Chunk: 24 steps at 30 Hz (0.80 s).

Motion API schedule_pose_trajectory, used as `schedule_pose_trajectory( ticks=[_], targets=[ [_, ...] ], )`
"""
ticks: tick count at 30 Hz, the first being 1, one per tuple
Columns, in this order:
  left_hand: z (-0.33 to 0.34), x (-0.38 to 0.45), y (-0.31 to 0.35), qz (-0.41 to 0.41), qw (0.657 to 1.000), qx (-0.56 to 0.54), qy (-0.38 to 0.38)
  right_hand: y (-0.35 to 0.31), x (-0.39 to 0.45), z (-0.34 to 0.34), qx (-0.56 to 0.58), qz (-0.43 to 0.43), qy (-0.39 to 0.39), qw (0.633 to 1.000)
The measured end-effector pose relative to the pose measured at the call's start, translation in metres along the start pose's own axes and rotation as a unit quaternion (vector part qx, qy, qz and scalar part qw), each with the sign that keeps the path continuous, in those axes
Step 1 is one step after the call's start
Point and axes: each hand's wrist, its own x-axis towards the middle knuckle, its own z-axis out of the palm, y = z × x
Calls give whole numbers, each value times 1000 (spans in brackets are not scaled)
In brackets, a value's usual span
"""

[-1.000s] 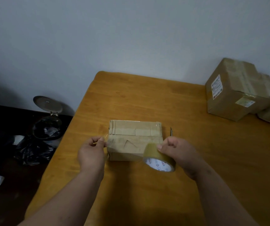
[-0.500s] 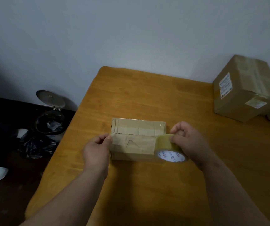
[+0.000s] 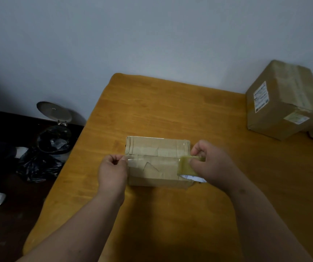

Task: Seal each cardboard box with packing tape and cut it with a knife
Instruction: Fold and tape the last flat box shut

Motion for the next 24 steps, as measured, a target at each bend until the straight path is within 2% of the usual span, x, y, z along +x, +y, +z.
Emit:
schedule_pose_trajectory(
  ticks=[2,5,8,10,17,24],
  targets=[
    [-4,4,4,0,1000,0,0,3,-3,-4,54,21,-34,998],
    [-7,9,9,21,1000,7,-3,13,-12,-8,109,74,-133,982],
    [-6,6,11,70,996,60,-18,28,-20,-3,109,125,-241,956],
    [-5,3,12,102,989,100,-25,38,-25,6,90,142,-282,944],
    [3,-13,27,224,940,241,-88,65,-44,46,96,198,-324,920],
    [16,-34,40,335,894,253,-159,75,-51,52,117,211,-349,906]
  ],
)
